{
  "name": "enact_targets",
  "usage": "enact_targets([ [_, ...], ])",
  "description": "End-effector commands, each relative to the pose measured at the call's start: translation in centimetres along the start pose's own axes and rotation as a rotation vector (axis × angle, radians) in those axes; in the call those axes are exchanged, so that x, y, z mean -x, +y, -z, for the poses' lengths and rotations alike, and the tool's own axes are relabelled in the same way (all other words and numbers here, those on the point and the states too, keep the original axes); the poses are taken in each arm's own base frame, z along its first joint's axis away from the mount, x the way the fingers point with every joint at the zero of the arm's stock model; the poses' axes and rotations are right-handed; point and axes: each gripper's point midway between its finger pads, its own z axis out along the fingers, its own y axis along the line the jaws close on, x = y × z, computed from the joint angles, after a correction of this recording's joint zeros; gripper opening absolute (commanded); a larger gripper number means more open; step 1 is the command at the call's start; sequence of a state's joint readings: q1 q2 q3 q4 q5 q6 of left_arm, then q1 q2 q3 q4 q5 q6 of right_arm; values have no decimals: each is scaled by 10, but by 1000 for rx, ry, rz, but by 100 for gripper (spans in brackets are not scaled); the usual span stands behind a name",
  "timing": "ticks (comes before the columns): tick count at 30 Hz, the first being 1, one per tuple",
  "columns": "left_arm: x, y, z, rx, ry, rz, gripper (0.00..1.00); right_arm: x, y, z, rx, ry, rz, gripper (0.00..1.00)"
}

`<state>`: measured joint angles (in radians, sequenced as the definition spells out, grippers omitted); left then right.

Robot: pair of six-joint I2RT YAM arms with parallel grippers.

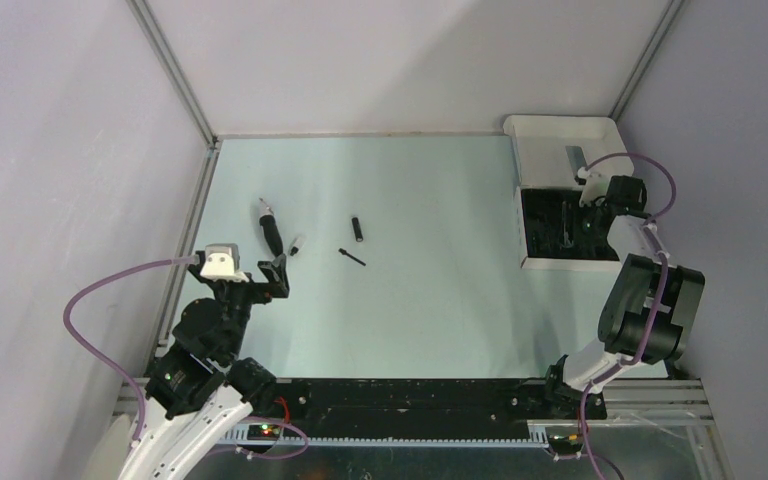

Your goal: Sort the hair-cutting tools

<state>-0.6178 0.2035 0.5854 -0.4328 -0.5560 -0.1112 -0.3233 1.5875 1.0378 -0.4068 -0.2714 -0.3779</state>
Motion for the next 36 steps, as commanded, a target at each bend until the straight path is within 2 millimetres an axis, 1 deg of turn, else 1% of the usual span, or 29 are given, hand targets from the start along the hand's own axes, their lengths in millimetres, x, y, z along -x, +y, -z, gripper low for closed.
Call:
enact_targets([
  [1, 7, -4, 0, -27, -30, -3, 100, 17, 1, 14, -4, -74, 11, 40],
  [4, 7, -5, 0, -29, -30, -2, 100, 20, 1, 17, -6, -84, 1, 46],
  [5, 8, -5, 1, -31, -32, -2, 100, 21, 3, 18, 1, -91, 0, 53],
  [6, 7, -5, 0, -31, -30, -2, 100, 22, 4, 18, 5, -93, -4, 55],
  [7, 8, -5, 0, -33, -32, -1, 100, 22, 5, 19, 7, -97, -5, 61],
  [12, 8, -6, 0, -39, -31, -2, 100, 24, 5, 21, 3, -104, -8, 63],
  [18, 8, -6, 0, -39, -31, -1, 100, 19, 2, 16, -9, -84, -22, 63],
  [21, 8, -7, 0, -40, -30, -2, 100, 21, -3, 19, -41, -90, -32, 58],
  [23, 7, -7, 0, -42, -30, -2, 100, 24, -8, 21, -67, -99, -40, 49],
  [24, 7, -7, 0, -41, -29, -3, 100, 24, -8, 21, -71, -101, -42, 39],
  [25, 7, -7, 0, -43, -28, -3, 100, 25, -8, 21, -71, -103, -48, 34],
  [26, 7, -8, 0, -44, -28, -3, 100, 24, -8, 20, -69, -102, -52, 24],
  [28, 7, -7, 0, -42, -27, -4, 100, 23, -7, 19, -62, -96, -60, 17],
  [30, 7, -8, -1, -44, -26, -4, 100, 20, -4, 15, -51, -85, -68, 15],
  [36, 7, -8, 0, -46, -27, -4, 100, 10, 1, 3, -29, -40, -81, 15],
])
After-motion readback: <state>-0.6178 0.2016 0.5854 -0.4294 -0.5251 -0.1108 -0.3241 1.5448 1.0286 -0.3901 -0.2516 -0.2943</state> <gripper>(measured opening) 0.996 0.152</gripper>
